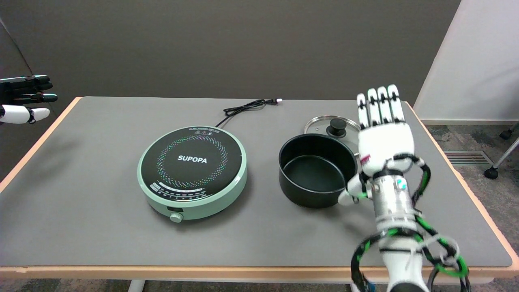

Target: Place the pot onto the table.

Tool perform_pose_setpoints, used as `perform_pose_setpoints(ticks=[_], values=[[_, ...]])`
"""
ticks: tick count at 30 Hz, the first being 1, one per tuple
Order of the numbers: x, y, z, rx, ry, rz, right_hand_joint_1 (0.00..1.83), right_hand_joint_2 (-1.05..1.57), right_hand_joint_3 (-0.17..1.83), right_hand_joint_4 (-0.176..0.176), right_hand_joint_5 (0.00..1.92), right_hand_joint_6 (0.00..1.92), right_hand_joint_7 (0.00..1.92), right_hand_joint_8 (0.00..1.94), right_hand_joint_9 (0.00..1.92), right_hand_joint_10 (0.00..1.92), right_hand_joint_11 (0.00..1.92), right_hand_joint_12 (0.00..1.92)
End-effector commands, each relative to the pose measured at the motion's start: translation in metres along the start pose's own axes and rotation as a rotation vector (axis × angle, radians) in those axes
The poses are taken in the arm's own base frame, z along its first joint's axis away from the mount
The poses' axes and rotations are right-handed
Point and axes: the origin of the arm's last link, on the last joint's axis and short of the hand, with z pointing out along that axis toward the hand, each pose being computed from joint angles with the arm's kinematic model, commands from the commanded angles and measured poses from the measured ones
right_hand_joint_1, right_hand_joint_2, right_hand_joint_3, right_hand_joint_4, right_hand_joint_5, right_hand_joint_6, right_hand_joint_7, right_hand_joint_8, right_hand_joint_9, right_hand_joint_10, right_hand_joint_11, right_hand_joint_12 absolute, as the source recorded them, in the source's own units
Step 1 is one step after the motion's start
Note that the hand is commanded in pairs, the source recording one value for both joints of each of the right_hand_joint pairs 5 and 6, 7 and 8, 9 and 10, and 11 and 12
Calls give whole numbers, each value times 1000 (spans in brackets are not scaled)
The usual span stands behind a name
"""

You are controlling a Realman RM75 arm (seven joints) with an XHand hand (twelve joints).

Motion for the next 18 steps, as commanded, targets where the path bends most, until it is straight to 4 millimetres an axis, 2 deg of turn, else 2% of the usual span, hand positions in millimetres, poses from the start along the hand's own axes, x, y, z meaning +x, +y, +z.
perform_pose_setpoints(ticks=[1, 4, 8, 13, 15, 18], values=[[16, 50, 140, 53, 119, 154, 692, -162, -102, 17, 5, 5, 5, 5, 5, 5, 5, 5], [5, 70, 151, 72, 108, 267, 689, -161, -93, 18, 3, 3, 3, 3, 3, 3, 3, 3], [-7, 108, 164, 75, 104, 474, 659, -152, -87, 22, 0, 0, 0, 0, 0, 0, 0, 0], [-22, 160, 177, 30, 103, 479, 620, -94, -164, 23, 0, 0, 0, 0, 0, 0, 0, 0], [-29, 174, 178, 22, 88, 440, 609, -63, -175, 20, 0, 0, 0, 0, 0, 0, 0, 0], [-45, 208, 177, -27, 53, 436, 600, -38, -175, 23, 0, 0, 0, 0, 0, 0, 0, 0]])
